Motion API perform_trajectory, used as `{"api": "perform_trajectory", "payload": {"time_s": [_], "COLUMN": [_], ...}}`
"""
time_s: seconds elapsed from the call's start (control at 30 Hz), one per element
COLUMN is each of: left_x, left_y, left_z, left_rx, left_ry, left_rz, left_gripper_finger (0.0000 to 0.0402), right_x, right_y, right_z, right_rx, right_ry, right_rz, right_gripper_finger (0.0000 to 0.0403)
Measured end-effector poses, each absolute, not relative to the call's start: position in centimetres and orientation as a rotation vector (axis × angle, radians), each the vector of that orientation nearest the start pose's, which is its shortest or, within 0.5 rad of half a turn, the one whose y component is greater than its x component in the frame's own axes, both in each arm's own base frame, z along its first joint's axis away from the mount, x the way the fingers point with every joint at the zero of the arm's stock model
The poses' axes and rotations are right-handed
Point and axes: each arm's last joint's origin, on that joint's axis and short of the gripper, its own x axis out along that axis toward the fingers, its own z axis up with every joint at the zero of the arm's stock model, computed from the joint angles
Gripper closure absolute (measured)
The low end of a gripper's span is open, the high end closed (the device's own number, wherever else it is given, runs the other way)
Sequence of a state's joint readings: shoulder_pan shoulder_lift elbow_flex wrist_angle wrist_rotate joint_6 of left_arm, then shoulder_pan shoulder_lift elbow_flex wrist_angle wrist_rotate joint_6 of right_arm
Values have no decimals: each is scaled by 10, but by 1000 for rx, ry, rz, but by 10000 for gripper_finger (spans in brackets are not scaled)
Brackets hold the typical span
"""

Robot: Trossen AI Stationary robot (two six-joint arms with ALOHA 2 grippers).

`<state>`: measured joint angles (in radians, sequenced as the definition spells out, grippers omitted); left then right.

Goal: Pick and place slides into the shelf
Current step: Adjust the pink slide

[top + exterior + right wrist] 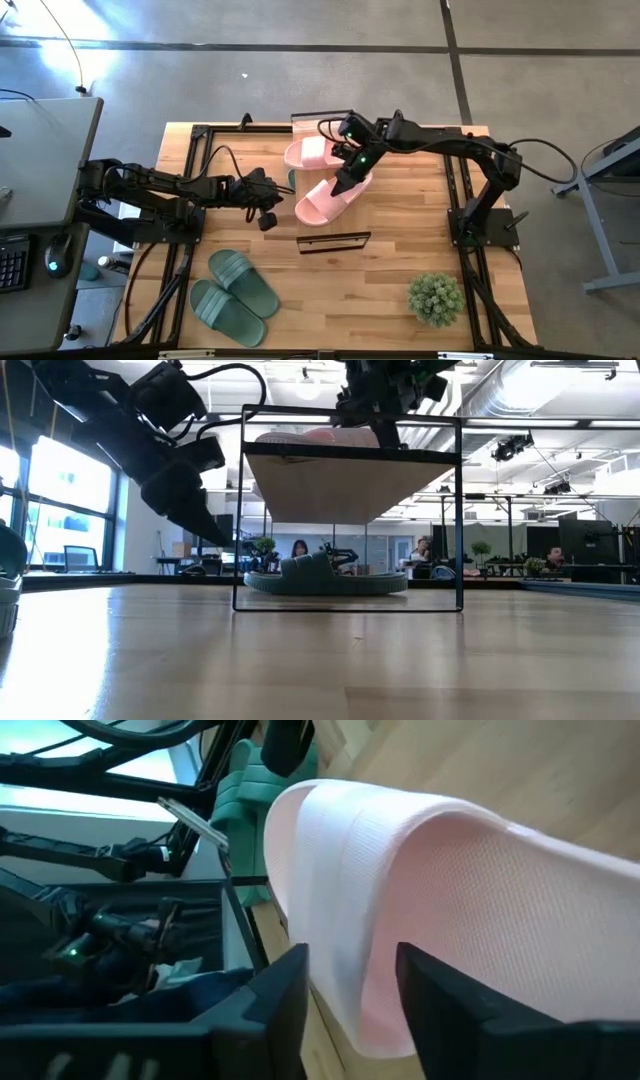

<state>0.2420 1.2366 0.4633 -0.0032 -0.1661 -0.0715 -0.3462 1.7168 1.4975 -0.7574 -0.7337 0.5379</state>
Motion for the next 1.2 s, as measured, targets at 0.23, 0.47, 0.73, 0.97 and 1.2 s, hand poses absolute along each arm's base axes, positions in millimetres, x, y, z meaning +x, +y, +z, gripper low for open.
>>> {"api": "perform_trajectory", "payload": {"time_s": [0.23,0.47,0.73,0.97,1.2], "left_x": [212,212,212,211,211], "left_y": [57,57,57,57,57], "left_z": [157,157,157,157,156], "left_rx": [-97,-100,-108,-115,-74], "left_ry": [767,767,767,773,789], "left_rz": [415,415,399,408,416], "left_gripper_finger": [402,402,402,402,402], "right_x": [347,347,350,339,338], "right_y": [-100,-100,-97,-92,-73], "right_z": [296,296,298,322,336], "right_rx": [1011,1009,1001,1015,1086], "right_ry": [947,947,919,828,766], "right_rz": [125,127,57,-82,-169], "right_gripper_finger": [335,385,401,402,402]}}
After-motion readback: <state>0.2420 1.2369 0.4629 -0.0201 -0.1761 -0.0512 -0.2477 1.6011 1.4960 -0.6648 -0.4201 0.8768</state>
